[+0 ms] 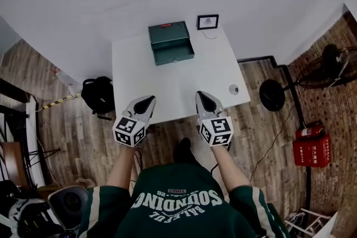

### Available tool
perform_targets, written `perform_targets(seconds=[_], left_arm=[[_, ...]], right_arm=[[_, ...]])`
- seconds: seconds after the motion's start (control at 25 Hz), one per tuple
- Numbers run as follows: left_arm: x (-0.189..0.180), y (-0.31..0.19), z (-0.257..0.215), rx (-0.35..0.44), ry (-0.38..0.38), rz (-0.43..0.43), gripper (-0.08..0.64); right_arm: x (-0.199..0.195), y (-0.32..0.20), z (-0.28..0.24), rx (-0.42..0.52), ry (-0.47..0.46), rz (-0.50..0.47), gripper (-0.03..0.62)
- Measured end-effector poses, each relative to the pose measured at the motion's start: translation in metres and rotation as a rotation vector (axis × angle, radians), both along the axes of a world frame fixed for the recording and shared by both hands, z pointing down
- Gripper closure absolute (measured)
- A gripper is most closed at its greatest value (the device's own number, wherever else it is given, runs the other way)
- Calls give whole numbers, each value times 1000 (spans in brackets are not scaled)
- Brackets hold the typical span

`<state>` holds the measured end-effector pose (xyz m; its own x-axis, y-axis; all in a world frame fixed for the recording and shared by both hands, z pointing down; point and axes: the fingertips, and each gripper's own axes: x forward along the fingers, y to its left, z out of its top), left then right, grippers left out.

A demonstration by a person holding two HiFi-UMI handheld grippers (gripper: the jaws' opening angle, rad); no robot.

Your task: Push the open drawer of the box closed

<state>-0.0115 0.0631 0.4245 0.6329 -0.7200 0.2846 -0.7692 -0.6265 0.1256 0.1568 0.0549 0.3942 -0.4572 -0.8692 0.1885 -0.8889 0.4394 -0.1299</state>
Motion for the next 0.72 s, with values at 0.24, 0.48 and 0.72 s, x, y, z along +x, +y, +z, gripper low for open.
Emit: perform_targets(seconds=[0.24, 0.48, 0.72], left_arm=[[-4, -36, 5, -13, -4, -75, 508], [-7, -65, 6, -15, 8, -113, 508], [-13, -102, 9, -10, 1, -101, 508]], right_arm=[[-2, -57, -1, 4, -3, -61, 591], [-10, -92, 4, -11, -6, -87, 591], [-21, -125, 7, -17, -4, -92, 591]])
